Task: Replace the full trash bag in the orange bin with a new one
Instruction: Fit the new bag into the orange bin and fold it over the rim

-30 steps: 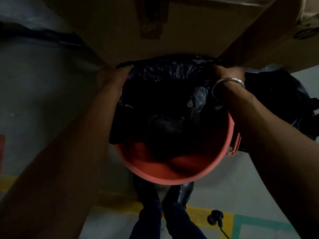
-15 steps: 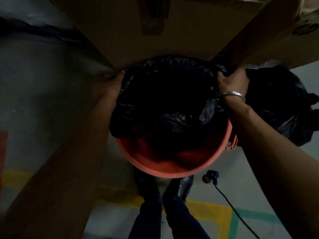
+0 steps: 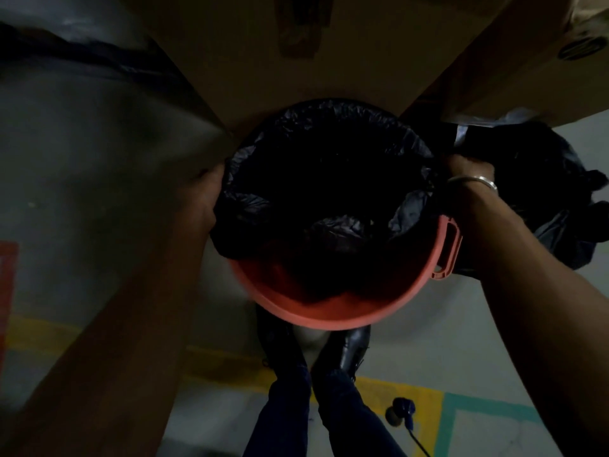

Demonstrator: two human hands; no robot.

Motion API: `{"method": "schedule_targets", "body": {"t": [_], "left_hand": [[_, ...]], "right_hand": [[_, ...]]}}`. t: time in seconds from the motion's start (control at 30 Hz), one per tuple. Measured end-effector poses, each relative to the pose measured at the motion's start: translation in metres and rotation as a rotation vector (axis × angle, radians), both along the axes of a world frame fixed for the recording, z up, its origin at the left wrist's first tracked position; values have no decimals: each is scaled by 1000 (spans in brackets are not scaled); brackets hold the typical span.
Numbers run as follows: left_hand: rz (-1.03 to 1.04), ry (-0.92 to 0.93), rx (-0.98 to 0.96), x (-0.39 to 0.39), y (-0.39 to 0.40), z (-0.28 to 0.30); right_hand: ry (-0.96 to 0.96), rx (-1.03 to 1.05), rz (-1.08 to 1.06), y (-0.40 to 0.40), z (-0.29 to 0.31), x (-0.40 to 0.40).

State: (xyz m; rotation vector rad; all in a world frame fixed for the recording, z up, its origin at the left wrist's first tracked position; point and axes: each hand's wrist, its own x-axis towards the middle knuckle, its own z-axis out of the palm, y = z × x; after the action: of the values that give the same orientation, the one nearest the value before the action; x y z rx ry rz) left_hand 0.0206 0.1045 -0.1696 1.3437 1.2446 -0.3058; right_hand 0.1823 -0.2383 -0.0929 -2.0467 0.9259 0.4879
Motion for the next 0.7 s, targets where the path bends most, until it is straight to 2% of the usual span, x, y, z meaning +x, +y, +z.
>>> {"method": "schedule_targets", "body": {"t": [0.07,0.2,0.3,0.37,0.43,0.47,0.57,0.6,0.67,0.7], "left_hand": [[77,-43,77,-4,-2,3],[114,-24,363,-21,-10,9],[140,30,420,-30,-18,9],[154,52,392,-35,-21,8],[175,47,322,-39,-26,7],[179,25,320,-41,-29,6],[230,-10,381,-46,-36,10],[259,-18,358,-49,-38,14],[279,-15,320,-56,-42,20],[295,-13,317,-60,-45,21]], "right_hand": [[-81,1,-69,-3,0,-3],[-144,-4,-12,4,10,-11],[-124,26,-81,-3,11,-21],[-74,66,-55,-11,11,-28],[68,107,33,-20,10,-26],[140,82,-12,-20,12,-23],[209,-68,86,-20,19,-33],[229,-3,13,-22,22,-33],[318,288,-160,-25,28,-35],[275,412,-265,-27,32,-38]]}}
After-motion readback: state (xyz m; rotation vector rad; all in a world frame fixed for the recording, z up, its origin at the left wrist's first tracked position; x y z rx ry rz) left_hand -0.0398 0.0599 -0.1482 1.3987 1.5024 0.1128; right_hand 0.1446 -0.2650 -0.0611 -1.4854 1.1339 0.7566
